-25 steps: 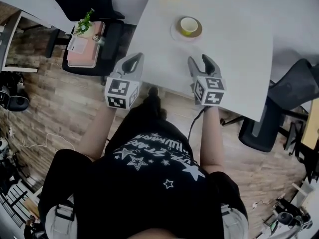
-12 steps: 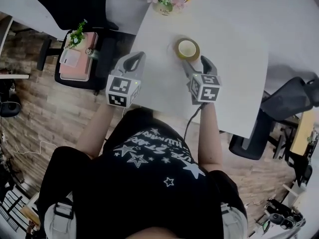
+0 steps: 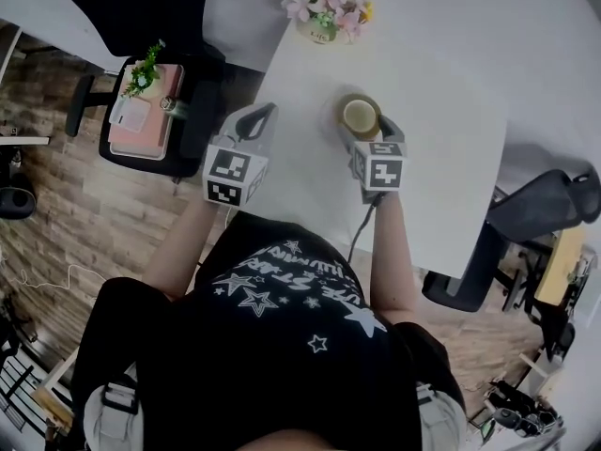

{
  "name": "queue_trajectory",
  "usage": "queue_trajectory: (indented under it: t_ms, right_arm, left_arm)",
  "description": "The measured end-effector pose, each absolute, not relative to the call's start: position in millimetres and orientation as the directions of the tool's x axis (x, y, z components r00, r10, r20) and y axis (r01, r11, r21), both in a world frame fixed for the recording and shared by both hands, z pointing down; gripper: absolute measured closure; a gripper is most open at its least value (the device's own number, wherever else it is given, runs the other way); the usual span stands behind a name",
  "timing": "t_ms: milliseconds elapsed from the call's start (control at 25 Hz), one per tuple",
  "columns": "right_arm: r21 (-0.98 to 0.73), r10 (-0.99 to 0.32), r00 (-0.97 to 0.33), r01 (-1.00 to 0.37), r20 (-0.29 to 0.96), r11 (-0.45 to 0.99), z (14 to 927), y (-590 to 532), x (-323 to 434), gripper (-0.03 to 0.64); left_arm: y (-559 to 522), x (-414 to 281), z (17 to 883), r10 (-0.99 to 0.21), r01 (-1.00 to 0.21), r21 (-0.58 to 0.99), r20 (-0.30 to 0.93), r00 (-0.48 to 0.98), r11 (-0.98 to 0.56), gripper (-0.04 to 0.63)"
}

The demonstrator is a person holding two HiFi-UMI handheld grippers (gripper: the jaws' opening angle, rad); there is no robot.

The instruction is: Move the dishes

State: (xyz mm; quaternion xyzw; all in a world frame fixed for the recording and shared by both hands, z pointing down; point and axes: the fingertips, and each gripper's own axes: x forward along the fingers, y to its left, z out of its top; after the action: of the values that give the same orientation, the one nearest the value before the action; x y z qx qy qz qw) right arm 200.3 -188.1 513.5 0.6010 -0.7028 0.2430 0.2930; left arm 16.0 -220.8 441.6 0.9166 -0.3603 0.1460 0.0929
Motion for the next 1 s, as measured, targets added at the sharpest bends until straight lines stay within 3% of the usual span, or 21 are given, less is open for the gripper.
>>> queue_trajectory:
  t_ms: [560,1000]
  right_arm:
    - [0.032,-0.626,-0.133,-0.969,0.768,0.245,521.6,-199.8,196.0,0.264]
    - [0.024,-0.668,-0.215,-0.944,0.712,0.329,488.6,-198.8,195.6,0.265]
  left_arm:
    - [-232.0,28.1,448.6,-0.601,-0.663,0.1,0.34,0.723,-0.742,0.584]
    - [-213.7,15.7,438.3,-0.684,-0.743,0.054,0.351,0.639,-0.667,0.584]
